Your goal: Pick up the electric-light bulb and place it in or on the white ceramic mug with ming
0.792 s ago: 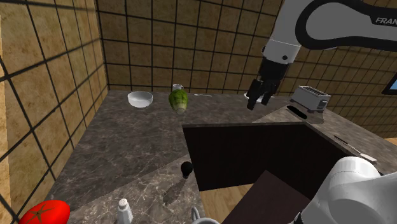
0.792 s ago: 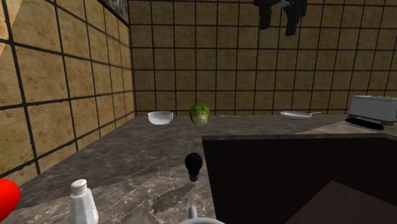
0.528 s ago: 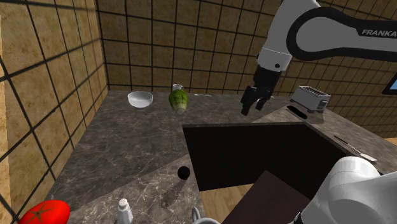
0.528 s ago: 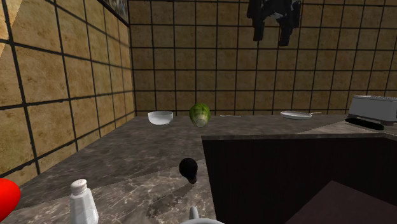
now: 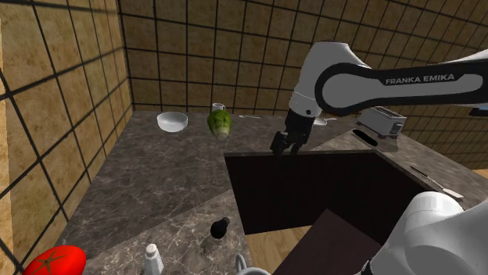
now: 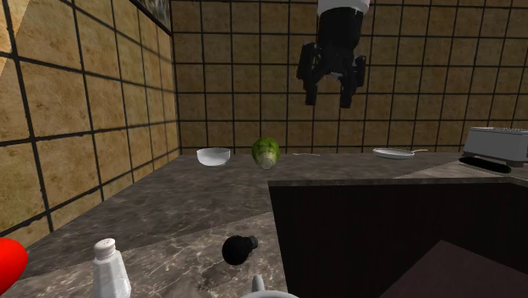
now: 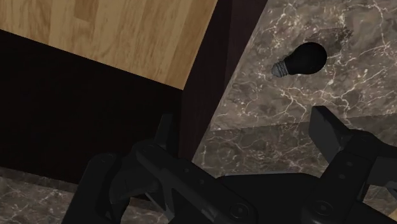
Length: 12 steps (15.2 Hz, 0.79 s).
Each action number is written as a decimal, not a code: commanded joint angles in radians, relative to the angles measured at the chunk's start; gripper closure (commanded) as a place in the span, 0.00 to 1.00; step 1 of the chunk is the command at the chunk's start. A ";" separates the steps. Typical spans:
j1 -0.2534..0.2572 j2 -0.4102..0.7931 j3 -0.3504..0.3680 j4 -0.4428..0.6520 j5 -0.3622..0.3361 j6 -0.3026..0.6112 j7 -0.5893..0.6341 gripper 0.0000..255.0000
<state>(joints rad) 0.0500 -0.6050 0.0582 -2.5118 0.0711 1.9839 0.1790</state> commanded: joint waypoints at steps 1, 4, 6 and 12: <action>0.010 0.045 0.016 -0.034 0.014 0.088 0.015 0.00; 0.020 0.130 0.035 -0.059 0.030 0.206 0.029 0.00; 0.026 0.194 0.048 -0.067 0.039 0.284 0.039 0.00; 0.043 0.416 0.083 -0.054 0.054 0.510 0.070 0.00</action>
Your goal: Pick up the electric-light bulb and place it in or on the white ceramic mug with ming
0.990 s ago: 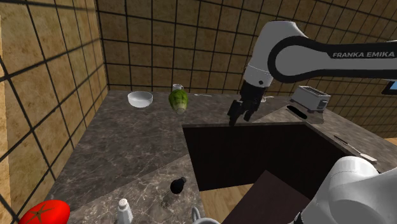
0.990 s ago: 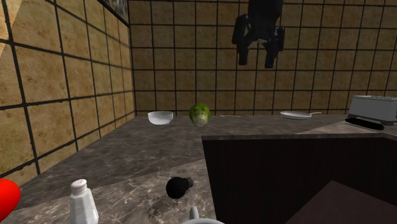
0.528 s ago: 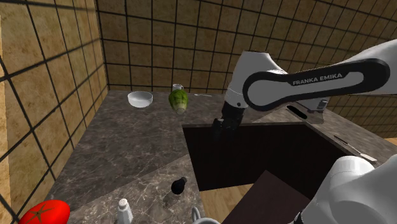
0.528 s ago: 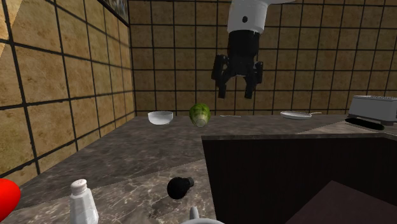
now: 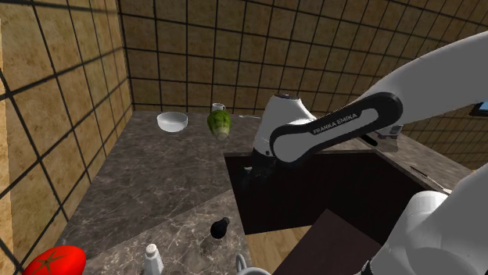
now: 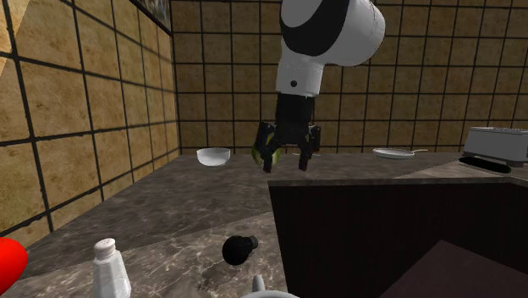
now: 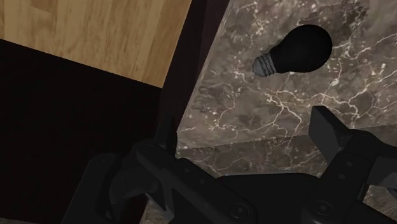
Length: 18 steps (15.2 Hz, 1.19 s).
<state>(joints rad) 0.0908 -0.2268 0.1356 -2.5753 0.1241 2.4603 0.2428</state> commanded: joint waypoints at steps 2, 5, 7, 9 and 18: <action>0.007 0.119 0.016 0.028 -0.001 0.103 0.019 0.00; 0.014 0.243 0.028 0.065 -0.012 0.199 0.043 0.00; 0.020 0.315 0.032 0.093 -0.024 0.248 0.060 0.00; 0.023 0.344 0.030 0.095 -0.030 0.274 0.064 0.00; 0.030 0.428 0.024 0.108 -0.048 0.345 0.077 0.00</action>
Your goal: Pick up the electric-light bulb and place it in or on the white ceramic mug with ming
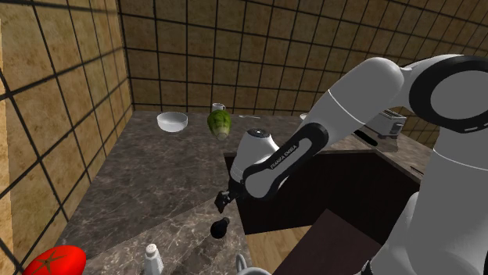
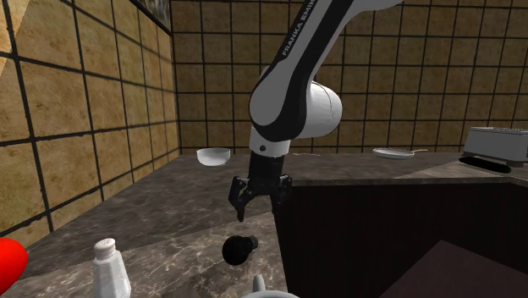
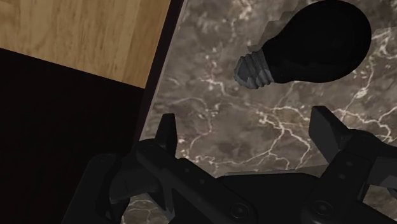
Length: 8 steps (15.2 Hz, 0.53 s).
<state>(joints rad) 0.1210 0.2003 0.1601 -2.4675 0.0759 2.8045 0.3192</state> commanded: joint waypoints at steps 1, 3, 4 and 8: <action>0.000 0.001 0.000 0.000 0.000 0.001 0.000 0.00; 0.000 0.001 0.000 0.000 0.000 0.001 0.000 0.00; 0.000 0.001 0.000 0.000 0.000 0.001 0.000 0.00; 0.000 0.001 0.000 0.000 0.000 0.001 0.000 1.00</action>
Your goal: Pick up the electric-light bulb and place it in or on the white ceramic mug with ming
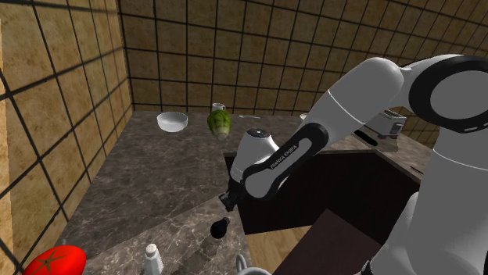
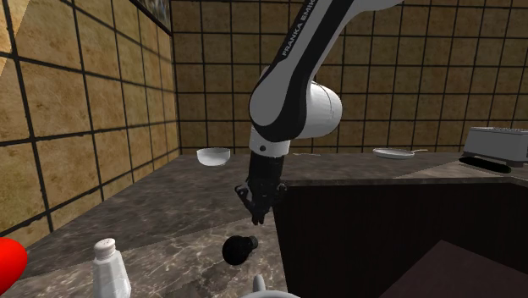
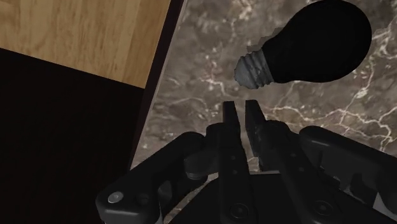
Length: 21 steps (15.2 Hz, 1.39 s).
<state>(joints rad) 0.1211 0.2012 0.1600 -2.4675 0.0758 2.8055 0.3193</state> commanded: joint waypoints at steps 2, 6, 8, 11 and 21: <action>0.000 0.000 0.000 0.000 0.000 0.000 0.000 1.00; 0.000 0.000 0.000 0.000 0.000 0.000 0.000 1.00; 0.065 -0.001 -0.037 0.009 -0.059 -0.033 0.182 0.00; 0.225 0.031 -0.109 0.088 -0.144 -0.174 0.642 0.00; 0.300 0.169 -0.135 0.175 -0.153 -0.192 0.889 0.00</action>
<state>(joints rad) 0.4203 0.3580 0.0252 -2.2969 -0.0760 2.6059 1.2063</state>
